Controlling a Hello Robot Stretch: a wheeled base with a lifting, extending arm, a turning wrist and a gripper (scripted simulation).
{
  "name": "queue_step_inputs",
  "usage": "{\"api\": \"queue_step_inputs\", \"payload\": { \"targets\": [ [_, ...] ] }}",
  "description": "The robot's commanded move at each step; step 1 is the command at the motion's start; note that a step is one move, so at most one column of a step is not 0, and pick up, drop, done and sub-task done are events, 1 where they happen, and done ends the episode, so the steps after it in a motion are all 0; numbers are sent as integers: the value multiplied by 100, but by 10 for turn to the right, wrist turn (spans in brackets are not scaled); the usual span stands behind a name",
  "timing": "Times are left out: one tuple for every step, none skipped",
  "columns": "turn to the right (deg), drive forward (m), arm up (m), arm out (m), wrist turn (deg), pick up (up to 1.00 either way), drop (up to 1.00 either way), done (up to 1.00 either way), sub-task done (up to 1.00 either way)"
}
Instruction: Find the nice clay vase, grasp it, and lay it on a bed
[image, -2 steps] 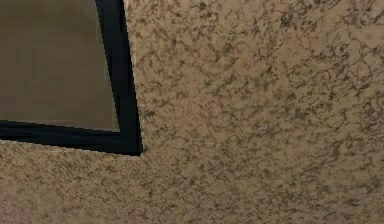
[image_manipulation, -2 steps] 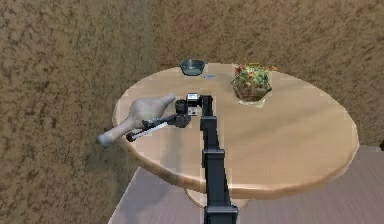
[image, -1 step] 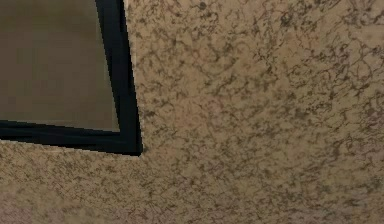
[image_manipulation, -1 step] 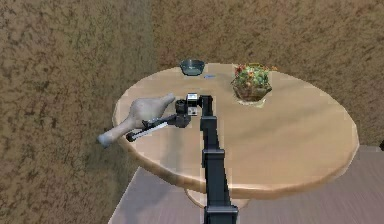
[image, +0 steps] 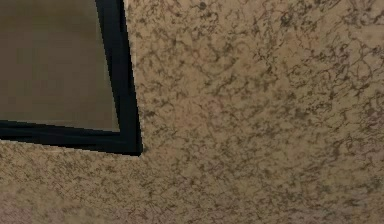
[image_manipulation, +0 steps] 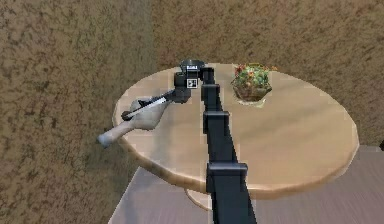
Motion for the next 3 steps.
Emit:
{"api": "queue_step_inputs", "payload": {
  "targets": [
    [0,0,-10,0,0,0,0,0,0],
    [0,0,10,0,0,0,0,0,0],
    [0,0,8,0,0,0,0,0,0]
  ]
}}
